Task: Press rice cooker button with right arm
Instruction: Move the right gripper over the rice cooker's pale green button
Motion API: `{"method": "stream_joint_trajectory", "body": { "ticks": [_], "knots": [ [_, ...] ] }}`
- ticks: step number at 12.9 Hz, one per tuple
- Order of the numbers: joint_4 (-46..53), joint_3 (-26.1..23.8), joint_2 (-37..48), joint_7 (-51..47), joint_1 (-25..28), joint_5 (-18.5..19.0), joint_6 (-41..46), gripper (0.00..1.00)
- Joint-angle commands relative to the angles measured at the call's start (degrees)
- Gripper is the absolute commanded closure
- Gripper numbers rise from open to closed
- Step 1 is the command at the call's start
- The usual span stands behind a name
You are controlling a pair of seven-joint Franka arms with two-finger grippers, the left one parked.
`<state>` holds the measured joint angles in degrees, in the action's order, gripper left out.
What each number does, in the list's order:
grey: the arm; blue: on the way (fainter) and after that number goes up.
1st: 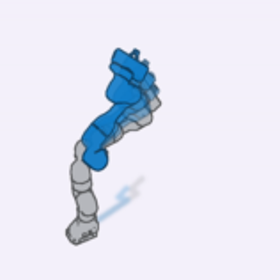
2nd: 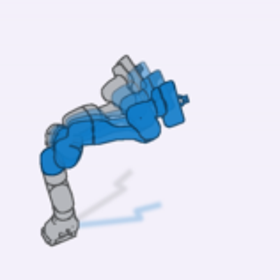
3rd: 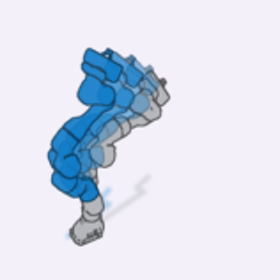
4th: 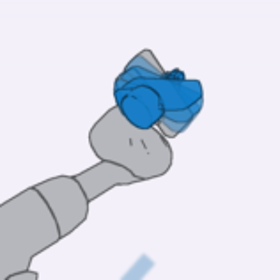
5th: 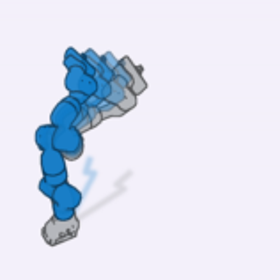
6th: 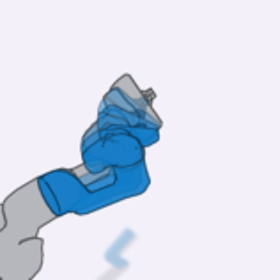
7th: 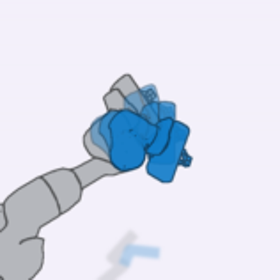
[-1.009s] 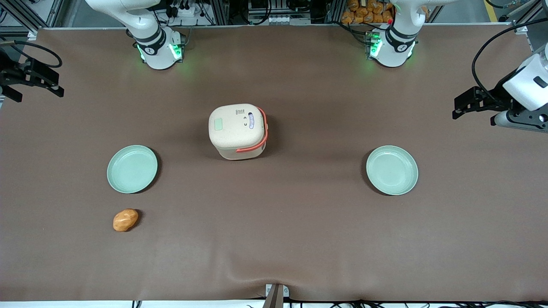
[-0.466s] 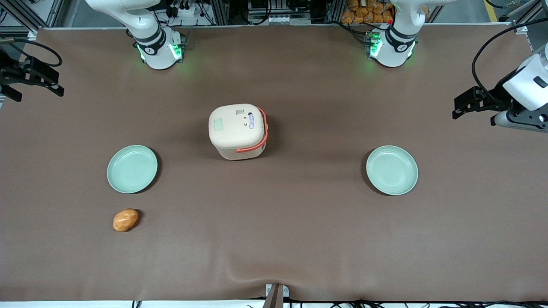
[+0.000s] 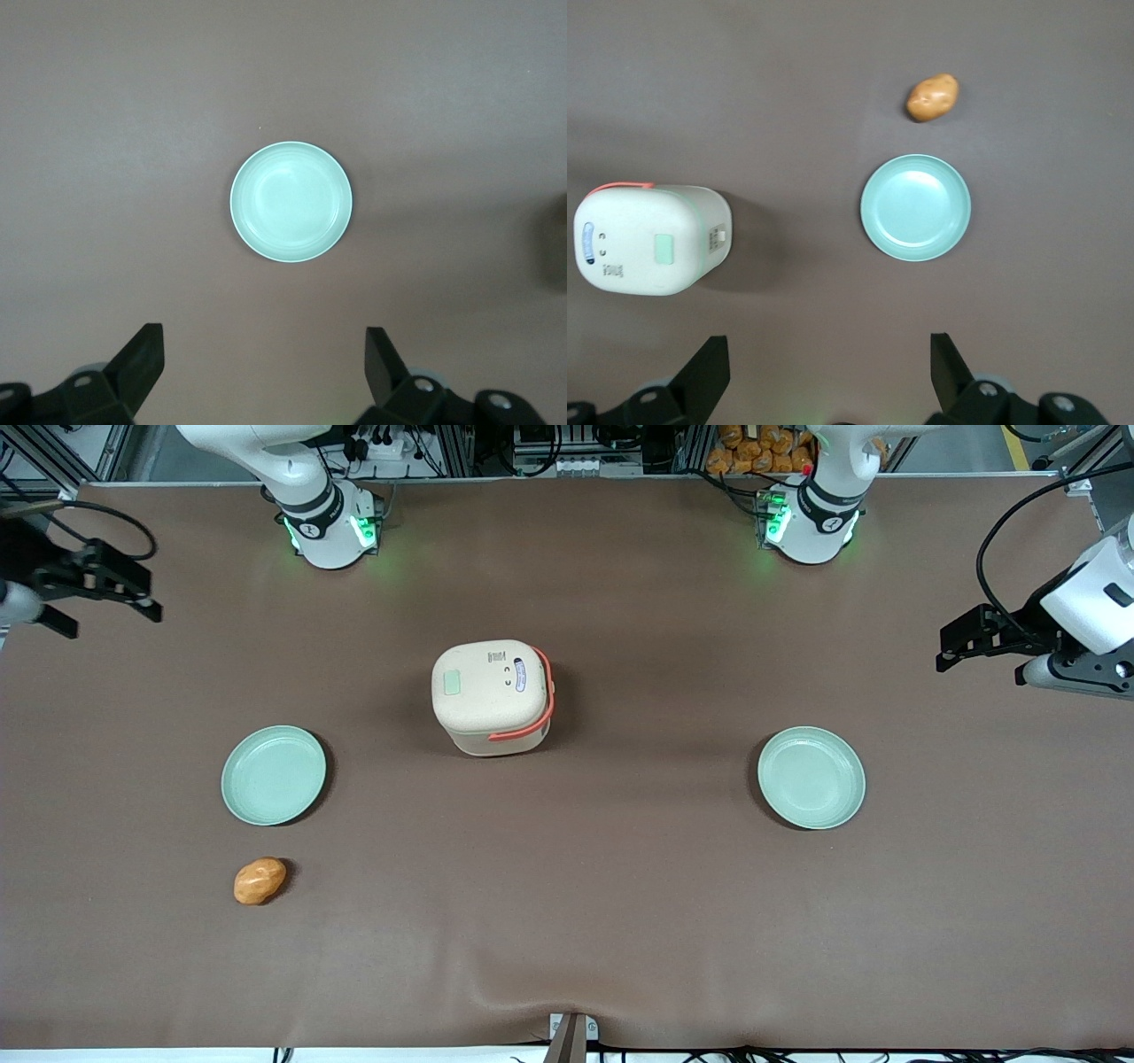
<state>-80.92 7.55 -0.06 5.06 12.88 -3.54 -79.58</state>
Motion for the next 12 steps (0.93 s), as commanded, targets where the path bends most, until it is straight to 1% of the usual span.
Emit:
{"method": "stream_joint_trajectory", "body": {
  "ticks": [1,2,3,4,5,7,8,10,12],
  "knots": [
    [1.6,0.3,-0.9,-6.7,4.4,-0.8,0.5,0.00],
    [1.6,0.2,-1.1,-9.7,6.5,-0.7,0.5,0.00],
    [1.6,0.3,-1.6,-11.6,8.7,-0.5,0.5,0.16],
    [1.6,0.3,-2.0,-12.8,11.0,-0.4,0.1,0.37],
    [1.3,0.3,-2.5,-14.4,12.8,-0.4,-1.3,0.56],
    [1.1,0.3,-3.6,-19.4,16.6,-0.5,-2.1,0.88],
    [1.1,0.3,-4.3,-21.0,18.6,-0.2,-2.4,1.00],
    [0.5,0.2,-5.3,-21.5,19.5,-0.9,-3.8,1.00],
    [-1.2,0.3,-6.6,-21.9,22.5,-0.5,-4.4,1.00]
  ]
}}
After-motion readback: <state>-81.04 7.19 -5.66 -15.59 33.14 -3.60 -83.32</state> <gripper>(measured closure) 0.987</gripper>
